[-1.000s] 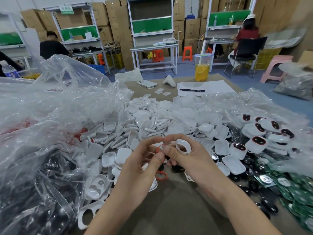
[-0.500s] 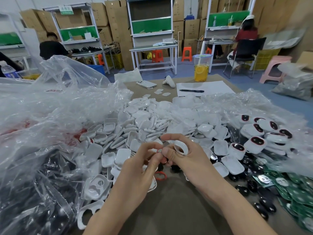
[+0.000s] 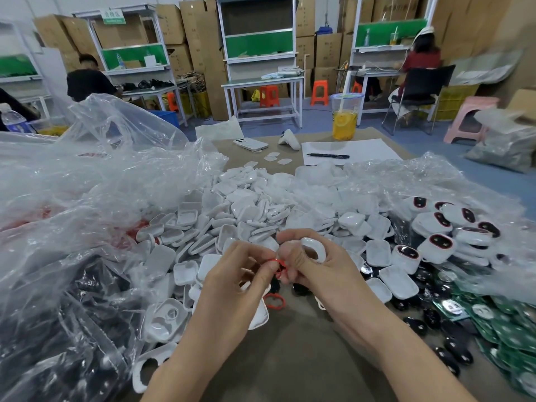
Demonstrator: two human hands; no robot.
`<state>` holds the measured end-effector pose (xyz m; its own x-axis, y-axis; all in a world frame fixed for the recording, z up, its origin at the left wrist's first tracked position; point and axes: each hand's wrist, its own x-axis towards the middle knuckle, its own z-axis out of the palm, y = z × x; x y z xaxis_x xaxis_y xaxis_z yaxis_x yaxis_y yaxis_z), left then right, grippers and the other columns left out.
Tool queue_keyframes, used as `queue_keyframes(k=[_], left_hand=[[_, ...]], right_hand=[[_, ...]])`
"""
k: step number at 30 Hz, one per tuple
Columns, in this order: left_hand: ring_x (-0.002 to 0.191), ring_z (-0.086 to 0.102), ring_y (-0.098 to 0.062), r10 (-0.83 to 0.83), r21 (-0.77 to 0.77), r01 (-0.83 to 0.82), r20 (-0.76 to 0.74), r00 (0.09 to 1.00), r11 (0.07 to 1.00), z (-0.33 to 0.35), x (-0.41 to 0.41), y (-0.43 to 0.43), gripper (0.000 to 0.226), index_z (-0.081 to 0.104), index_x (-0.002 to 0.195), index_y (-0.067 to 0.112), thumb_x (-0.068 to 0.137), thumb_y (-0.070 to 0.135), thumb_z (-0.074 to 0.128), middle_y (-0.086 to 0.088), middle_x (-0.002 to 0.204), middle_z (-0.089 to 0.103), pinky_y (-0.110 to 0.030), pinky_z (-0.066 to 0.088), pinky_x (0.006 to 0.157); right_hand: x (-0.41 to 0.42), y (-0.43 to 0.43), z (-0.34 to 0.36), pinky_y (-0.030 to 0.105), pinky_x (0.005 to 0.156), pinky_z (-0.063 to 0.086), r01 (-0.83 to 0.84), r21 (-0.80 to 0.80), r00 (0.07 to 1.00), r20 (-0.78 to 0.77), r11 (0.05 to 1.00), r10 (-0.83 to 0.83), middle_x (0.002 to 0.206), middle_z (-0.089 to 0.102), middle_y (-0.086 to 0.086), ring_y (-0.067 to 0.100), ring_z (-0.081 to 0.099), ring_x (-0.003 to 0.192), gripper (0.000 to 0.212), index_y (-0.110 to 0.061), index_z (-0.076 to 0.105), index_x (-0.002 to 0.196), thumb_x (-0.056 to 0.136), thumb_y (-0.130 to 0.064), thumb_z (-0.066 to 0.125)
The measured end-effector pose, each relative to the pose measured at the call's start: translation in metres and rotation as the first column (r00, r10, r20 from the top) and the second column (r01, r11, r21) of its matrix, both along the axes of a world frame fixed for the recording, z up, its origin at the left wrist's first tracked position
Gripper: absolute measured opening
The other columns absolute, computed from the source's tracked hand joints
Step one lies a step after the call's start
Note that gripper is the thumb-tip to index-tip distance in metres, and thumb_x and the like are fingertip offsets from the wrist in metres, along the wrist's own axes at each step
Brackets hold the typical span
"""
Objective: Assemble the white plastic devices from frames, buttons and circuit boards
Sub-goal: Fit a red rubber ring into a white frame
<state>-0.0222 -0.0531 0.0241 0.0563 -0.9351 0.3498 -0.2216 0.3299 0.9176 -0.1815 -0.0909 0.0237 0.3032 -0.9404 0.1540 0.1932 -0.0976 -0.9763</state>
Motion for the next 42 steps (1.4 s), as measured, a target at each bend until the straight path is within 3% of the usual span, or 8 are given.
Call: queue_keyframes(k=[5, 10, 13, 20, 24, 28, 32, 42], left_hand=[[0.066, 0.063, -0.005, 0.097, 0.043, -0.091, -0.156, 0.983, 0.995, 0.008, -0.005, 0.0, 0.011, 0.071, 0.093, 0.027, 0.094, 0.016, 0.068, 0.003, 0.077, 0.069, -0.01, 0.049, 0.054], [0.06, 0.062, -0.003, 0.068, 0.056, -0.056, -0.256, 0.964, 0.997, 0.01, -0.013, 0.004, 0.014, 0.072, 0.086, 0.02, 0.095, 0.01, 0.066, 0.003, 0.068, 0.068, -0.012, 0.05, 0.05], [0.059, 0.064, -0.004, 0.074, 0.034, -0.067, -0.243, 0.967, 0.997, 0.01, -0.015, 0.004, 0.016, 0.072, 0.083, 0.021, 0.095, 0.011, 0.068, 0.001, 0.07, 0.07, -0.01, 0.048, 0.05], [0.062, 0.067, -0.003, 0.162, 0.043, -0.156, -0.257, 0.953, 0.987, 0.009, -0.016, 0.003, 0.022, 0.069, 0.079, 0.024, 0.095, 0.009, 0.066, 0.004, 0.074, 0.073, -0.011, 0.049, 0.048], [0.062, 0.068, -0.003, 0.185, 0.019, -0.185, -0.224, 0.957, 0.982, 0.012, -0.016, 0.004, 0.025, 0.069, 0.08, 0.035, 0.093, 0.014, 0.067, 0.008, 0.074, 0.072, -0.011, 0.05, 0.046], [0.066, 0.067, -0.003, 0.19, 0.023, -0.19, -0.235, 0.953, 0.981, 0.01, -0.017, 0.005, 0.024, 0.07, 0.082, 0.038, 0.092, 0.016, 0.069, 0.008, 0.078, 0.072, -0.017, 0.054, 0.048], [0.062, 0.067, -0.004, 0.232, -0.002, -0.237, -0.2, 0.952, 0.972, 0.009, -0.014, 0.002, 0.026, 0.07, 0.083, 0.037, 0.094, 0.014, 0.068, 0.008, 0.078, 0.072, -0.011, 0.049, 0.045], [0.073, 0.068, -0.017, 0.241, 0.011, -0.242, -0.157, 0.958, 0.97, 0.001, -0.011, -0.001, 0.009, 0.069, 0.09, 0.036, 0.093, 0.027, 0.068, 0.006, 0.089, 0.073, -0.022, 0.056, 0.052]], right_hand=[[0.003, -0.003, 0.001, 0.026, 0.047, 0.045, 0.023, 0.181, 0.972, 0.226, 0.983, -0.065, 0.063, 0.049, 0.0, 0.013, 0.043, 0.045, 0.056, -0.027, 0.073, 0.1, 0.078, -0.076, 0.059], [0.007, 0.001, -0.005, 0.021, 0.039, 0.034, 0.038, 0.14, 0.999, 0.032, 0.989, -0.042, 0.066, 0.06, 0.005, 0.017, 0.041, 0.036, 0.065, -0.029, 0.062, 0.095, 0.075, -0.088, 0.043], [0.011, 0.001, -0.008, 0.023, 0.042, 0.041, 0.038, 0.127, 0.999, 0.018, 0.991, -0.041, 0.071, 0.065, 0.008, 0.018, 0.05, 0.042, 0.071, -0.013, 0.057, 0.107, 0.084, -0.08, 0.046], [0.012, 0.0, -0.007, 0.044, 0.083, 0.061, -0.016, 0.164, 0.992, 0.124, 0.986, -0.005, 0.092, 0.075, 0.009, 0.025, 0.075, 0.085, 0.019, -0.026, 0.062, 0.12, 0.103, -0.027, 0.054], [0.01, -0.002, -0.005, 0.027, 0.069, 0.061, 0.058, 0.097, 0.99, 0.123, 0.994, -0.07, 0.089, 0.075, 0.007, 0.026, 0.076, 0.087, 0.019, -0.023, 0.068, 0.114, 0.096, -0.017, 0.064], [0.011, -0.003, -0.009, 0.02, 0.078, 0.058, -0.006, 0.106, 0.988, 0.156, 0.994, -0.011, 0.09, 0.075, -0.009, 0.021, 0.075, 0.097, 0.03, -0.032, 0.064, 0.122, 0.103, -0.011, 0.053], [0.014, -0.001, -0.012, 0.027, 0.087, 0.058, -0.034, 0.062, 0.995, 0.099, 0.997, 0.028, 0.112, 0.074, 0.002, 0.018, 0.07, 0.109, 0.039, -0.043, 0.06, 0.122, 0.104, -0.009, 0.052], [0.016, 0.0, -0.012, 0.026, 0.09, 0.056, -0.054, -0.021, 0.996, 0.072, 0.998, 0.055, 0.113, 0.075, 0.002, 0.019, 0.07, 0.11, 0.03, -0.021, 0.064, 0.127, 0.103, -0.008, 0.053]])
